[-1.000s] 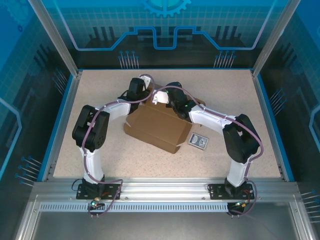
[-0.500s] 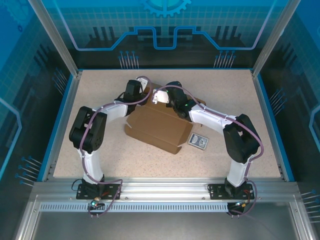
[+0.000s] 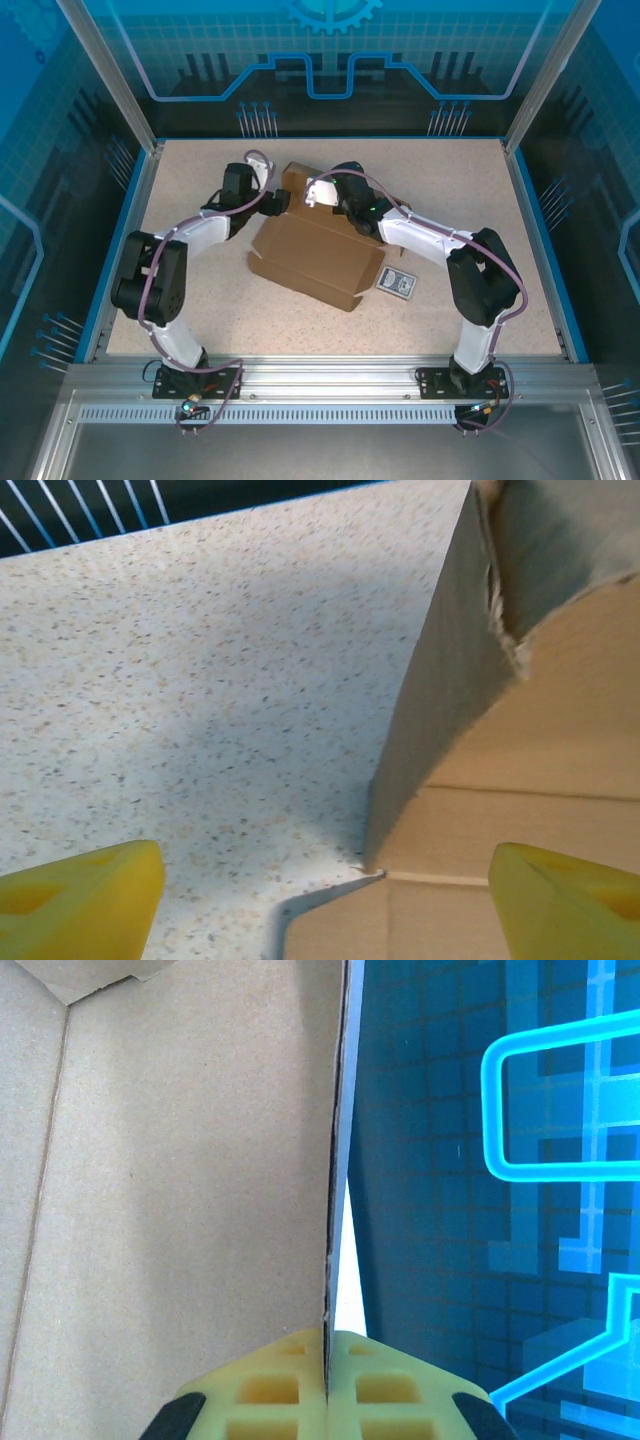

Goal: Fold the paper box

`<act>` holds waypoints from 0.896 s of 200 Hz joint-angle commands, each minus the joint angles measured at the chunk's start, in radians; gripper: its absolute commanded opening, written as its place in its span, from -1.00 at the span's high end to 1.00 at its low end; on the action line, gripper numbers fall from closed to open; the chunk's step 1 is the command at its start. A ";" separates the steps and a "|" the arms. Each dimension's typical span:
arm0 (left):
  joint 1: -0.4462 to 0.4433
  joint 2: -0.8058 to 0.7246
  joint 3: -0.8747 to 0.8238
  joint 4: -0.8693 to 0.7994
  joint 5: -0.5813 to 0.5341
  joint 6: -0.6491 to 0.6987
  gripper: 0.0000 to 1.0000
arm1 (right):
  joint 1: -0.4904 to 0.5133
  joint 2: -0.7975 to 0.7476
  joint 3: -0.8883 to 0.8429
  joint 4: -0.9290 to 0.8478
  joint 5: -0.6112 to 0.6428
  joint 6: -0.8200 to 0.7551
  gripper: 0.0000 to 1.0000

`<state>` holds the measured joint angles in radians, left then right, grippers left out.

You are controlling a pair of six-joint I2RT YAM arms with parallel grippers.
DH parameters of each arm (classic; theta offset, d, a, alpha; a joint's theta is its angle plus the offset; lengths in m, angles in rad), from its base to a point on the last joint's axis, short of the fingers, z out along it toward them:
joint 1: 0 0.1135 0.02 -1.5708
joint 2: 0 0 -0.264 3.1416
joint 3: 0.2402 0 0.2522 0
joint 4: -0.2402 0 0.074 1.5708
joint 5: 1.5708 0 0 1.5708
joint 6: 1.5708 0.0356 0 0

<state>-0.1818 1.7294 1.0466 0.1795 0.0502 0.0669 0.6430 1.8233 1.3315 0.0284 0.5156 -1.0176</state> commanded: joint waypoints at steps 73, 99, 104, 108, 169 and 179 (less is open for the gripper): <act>0.054 0.073 0.065 -0.021 0.280 -0.197 -0.55 | -0.022 0.005 0.092 -0.154 -0.068 0.054 1.00; 0.050 0.093 0.077 -0.027 0.268 -0.219 -0.49 | -0.025 0.014 0.104 -0.165 -0.068 0.057 1.00; 0.049 0.097 0.082 -0.029 0.266 -0.218 -0.48 | -0.025 0.016 0.107 -0.167 -0.070 0.058 1.00; 0.047 0.100 0.085 -0.030 0.263 -0.217 -0.48 | -0.025 0.017 0.110 -0.169 -0.070 0.057 1.00; -0.011 0.154 0.175 -0.072 0.131 -0.149 -0.26 | -0.024 0.019 0.131 -0.190 -0.076 0.065 1.00; -0.019 0.161 0.179 -0.064 0.092 -0.151 -0.20 | -0.025 0.019 0.133 -0.191 -0.075 0.066 1.00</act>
<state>-0.1761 1.8641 1.1862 0.1345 0.2363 -0.1173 0.6254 1.8282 1.4273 -0.1318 0.4541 -0.9672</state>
